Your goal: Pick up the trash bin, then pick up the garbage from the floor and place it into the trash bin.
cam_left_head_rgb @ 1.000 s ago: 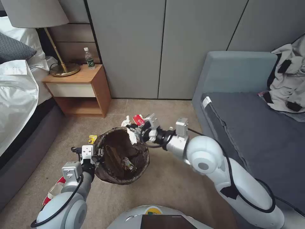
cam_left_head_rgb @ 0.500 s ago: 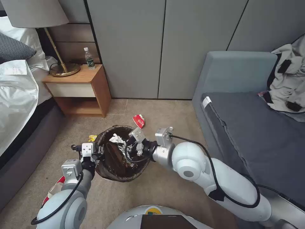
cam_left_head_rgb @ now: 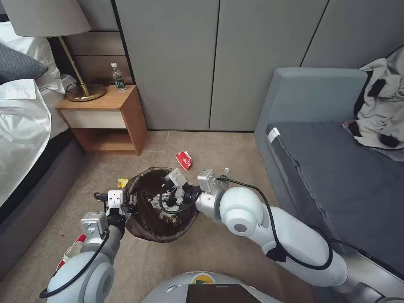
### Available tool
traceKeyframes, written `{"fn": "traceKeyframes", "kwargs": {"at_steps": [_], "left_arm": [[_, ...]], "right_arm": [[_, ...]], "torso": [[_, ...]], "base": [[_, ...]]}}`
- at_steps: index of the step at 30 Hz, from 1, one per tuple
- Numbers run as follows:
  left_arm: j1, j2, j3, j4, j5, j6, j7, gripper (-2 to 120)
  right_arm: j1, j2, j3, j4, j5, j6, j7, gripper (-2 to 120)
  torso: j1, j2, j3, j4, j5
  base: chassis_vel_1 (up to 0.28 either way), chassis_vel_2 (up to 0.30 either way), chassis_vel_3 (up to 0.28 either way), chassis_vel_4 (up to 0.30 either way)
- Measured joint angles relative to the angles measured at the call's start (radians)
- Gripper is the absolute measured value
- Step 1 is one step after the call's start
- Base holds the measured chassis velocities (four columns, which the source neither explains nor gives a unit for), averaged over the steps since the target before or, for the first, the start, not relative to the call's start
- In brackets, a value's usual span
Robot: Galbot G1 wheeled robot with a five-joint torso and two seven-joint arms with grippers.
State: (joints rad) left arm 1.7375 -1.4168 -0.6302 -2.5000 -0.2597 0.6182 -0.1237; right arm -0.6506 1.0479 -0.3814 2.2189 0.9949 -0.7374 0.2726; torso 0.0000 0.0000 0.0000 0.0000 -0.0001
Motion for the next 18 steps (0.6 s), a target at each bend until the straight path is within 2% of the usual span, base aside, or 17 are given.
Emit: {"fn": "traceKeyframes", "kwargs": {"at_steps": [3,4,9,13,15,16,18], "left_arm": [[0.0,0.0,0.002,0.0,-0.001,0.0,0.0,7],[-0.001,0.0,0.002,0.0,-0.001,0.0,0.0,7],[-0.004,0.001,0.001,0.0,-0.003,0.001,-0.001,7],[-0.005,0.0,0.0,0.0,-0.003,0.001,-0.001,7],[-0.005,-0.001,-0.001,0.0,-0.003,0.001,-0.001,7],[-0.005,-0.001,-0.001,0.0,-0.003,0.001,-0.001,7],[-0.002,-0.001,-0.005,0.0,-0.004,0.001,-0.001,7]], "right_arm": [[-0.001,0.001,0.008,0.002,-0.001,0.0,0.004,98],[-0.003,0.001,0.01,0.002,-0.002,0.0,0.004,99],[-0.008,-0.005,0.025,0.007,-0.012,0.001,0.002,100],[-0.019,-0.018,0.077,0.031,-0.013,0.001,-0.002,100],[-0.036,-0.038,0.139,0.059,-0.013,0.006,-0.012,100],[-0.036,-0.038,0.139,0.059,-0.013,0.006,-0.012,100],[-0.091,-0.059,0.215,0.087,-0.044,0.063,-0.026,100]], "torso": [[0.0,0.0,0.0,0.0,0.0],[0.0,0.0,0.0,0.0,0.0],[0.0,0.0,0.0,0.0,0.0001],[0.0,0.0,0.0,0.0001,0.0002],[0.0,0.0,0.0,0.0,0.0001],[0.0,0.0,0.0,0.0,0.0001],[0.0,0.0,0.0,0.0001,0.0001]], "base": [[0.0,0.0,0.0,0.0],[0.0,0.0,0.0,0.0],[0.0,0.0,0.0,0.0],[0.0,0.0,0.0,0.0],[0.0,0.0,0.0,0.0],[0.0,0.0,0.0,0.0],[0.0,0.0,0.0,0.0]]}}
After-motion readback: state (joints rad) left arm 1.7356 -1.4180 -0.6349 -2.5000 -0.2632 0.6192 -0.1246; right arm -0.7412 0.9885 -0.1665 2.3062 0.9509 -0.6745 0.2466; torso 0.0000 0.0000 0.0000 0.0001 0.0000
